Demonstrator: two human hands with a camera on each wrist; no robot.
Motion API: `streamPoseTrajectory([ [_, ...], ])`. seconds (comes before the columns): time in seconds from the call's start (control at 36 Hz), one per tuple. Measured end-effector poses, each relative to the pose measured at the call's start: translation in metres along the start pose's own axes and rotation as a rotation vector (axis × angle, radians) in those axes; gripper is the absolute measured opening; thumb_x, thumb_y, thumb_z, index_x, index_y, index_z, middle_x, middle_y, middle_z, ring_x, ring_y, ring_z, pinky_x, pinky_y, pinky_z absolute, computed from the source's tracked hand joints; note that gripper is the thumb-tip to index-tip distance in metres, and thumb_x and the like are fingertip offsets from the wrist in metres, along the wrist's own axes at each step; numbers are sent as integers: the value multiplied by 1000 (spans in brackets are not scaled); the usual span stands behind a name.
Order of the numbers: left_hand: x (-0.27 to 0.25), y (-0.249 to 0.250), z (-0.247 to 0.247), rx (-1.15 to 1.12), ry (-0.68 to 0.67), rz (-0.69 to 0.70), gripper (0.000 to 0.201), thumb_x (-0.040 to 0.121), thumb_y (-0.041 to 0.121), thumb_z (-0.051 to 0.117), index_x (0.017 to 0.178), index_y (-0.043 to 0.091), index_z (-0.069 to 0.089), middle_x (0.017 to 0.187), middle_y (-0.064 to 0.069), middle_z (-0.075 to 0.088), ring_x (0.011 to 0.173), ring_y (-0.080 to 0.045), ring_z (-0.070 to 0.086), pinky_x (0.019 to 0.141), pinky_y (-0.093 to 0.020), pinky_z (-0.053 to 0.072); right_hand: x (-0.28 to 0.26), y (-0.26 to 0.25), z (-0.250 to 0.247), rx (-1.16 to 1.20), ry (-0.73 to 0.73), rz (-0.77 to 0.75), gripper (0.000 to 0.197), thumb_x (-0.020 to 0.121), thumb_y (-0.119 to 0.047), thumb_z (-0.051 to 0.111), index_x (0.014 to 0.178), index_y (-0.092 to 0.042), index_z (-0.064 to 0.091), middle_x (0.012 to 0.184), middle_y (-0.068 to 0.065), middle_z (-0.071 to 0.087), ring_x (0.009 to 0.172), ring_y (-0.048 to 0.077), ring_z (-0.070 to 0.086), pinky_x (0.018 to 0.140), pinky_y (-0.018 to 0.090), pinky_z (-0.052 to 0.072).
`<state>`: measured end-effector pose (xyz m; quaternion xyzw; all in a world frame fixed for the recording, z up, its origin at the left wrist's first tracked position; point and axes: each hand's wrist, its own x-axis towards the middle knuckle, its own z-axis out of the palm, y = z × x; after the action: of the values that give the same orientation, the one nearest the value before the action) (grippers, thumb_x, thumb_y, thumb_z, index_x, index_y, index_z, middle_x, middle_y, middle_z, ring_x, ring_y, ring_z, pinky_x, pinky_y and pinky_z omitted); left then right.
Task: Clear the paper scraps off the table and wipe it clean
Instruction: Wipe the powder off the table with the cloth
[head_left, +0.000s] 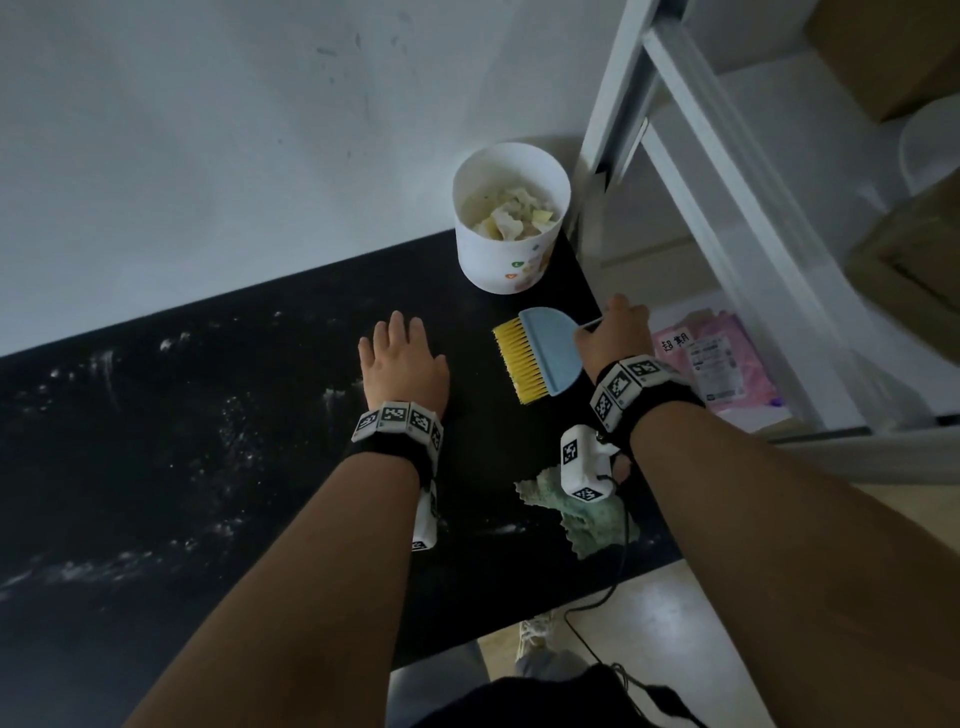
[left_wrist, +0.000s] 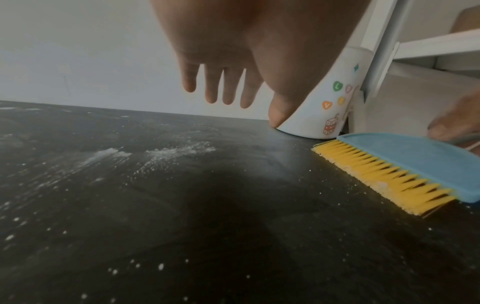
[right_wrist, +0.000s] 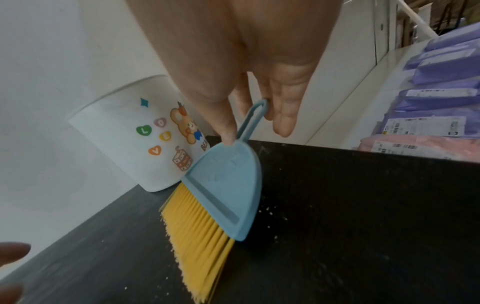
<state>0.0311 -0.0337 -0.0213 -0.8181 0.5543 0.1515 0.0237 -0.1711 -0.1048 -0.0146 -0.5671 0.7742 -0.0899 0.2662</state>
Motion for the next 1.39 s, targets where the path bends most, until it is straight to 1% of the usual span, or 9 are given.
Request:
streamPoseTrajectory([
  [0.17, -10, 5, -2, 10, 17, 22, 62, 98, 35, 47, 151, 13, 24, 159, -9, 17, 147, -28, 13, 121, -46, 9, -11, 2, -7, -93, 0, -158, 47, 89, -8, 53, 135, -10, 46, 136, 16, 41, 126, 32, 40, 96, 38, 41],
  [0.36, -36, 13, -3, 24, 36, 42, 63, 97, 38, 47, 151, 15, 23, 160, -8, 17, 147, -27, 13, 121, -46, 10, -36, 6, -19, -73, -47, -303, 38, 92, -14, 52, 130, -12, 52, 128, 14, 49, 118, 29, 50, 94, 38, 45],
  [0.53, -75, 16, 5, 43, 62, 59, 63, 97, 39, 46, 151, 15, 24, 160, -8, 17, 147, -27, 14, 120, -46, 11, -76, 39, -18, -114, -84, -360, 42, 92, -17, 52, 135, -15, 49, 129, 13, 51, 119, 28, 49, 95, 37, 44],
  [0.67, -110, 17, 19, 63, 51, 65, 63, 98, 40, 45, 152, 15, 23, 160, -8, 17, 147, -28, 14, 120, -46, 11, -106, 73, -13, -140, -109, -384, 39, 93, -22, 56, 131, -18, 52, 127, 11, 52, 114, 28, 52, 95, 39, 46],
  [0.83, -143, 19, 37, 65, 24, 57, 63, 98, 41, 44, 152, 15, 21, 160, -8, 16, 147, -27, 14, 120, -46, 11, -129, 98, -1, -235, -197, -375, 43, 93, -25, 49, 136, -22, 50, 130, 13, 47, 115, 30, 50, 94, 40, 47],
  [0.97, -162, 19, 54, 61, -13, 64, 64, 98, 41, 44, 152, 16, 21, 160, -8, 16, 147, -27, 14, 120, -46, 11, -144, 109, 14, -364, -305, -408, 43, 91, -23, 54, 134, -18, 51, 131, 14, 47, 123, 33, 46, 104, 40, 40],
  [1.08, -174, 17, 65, 58, -46, 72, 64, 98, 40, 45, 152, 16, 21, 160, -8, 16, 147, -28, 13, 120, -46, 10, -149, 115, 23, -337, -267, -399, 47, 88, -12, 56, 134, -20, 50, 135, 16, 42, 131, 36, 37, 104, 42, 41],
  [1.19, -182, 17, 71, 61, -50, 85, 63, 98, 39, 46, 151, 16, 22, 160, -8, 17, 146, -27, 14, 120, -46, 10, -145, 117, 19, -254, -236, -419, 42, 87, -8, 54, 126, -23, 61, 123, 14, 51, 116, 32, 50, 99, 39, 44],
  [1.39, -185, 21, 75, 27, -53, 79, 62, 98, 36, 45, 152, 16, 22, 160, -7, 16, 147, -26, 14, 121, -45, 10, -145, 124, 6, -210, -78, -376, 40, 88, -6, 49, 125, -18, 59, 117, 14, 50, 109, 31, 50, 89, 38, 47],
])
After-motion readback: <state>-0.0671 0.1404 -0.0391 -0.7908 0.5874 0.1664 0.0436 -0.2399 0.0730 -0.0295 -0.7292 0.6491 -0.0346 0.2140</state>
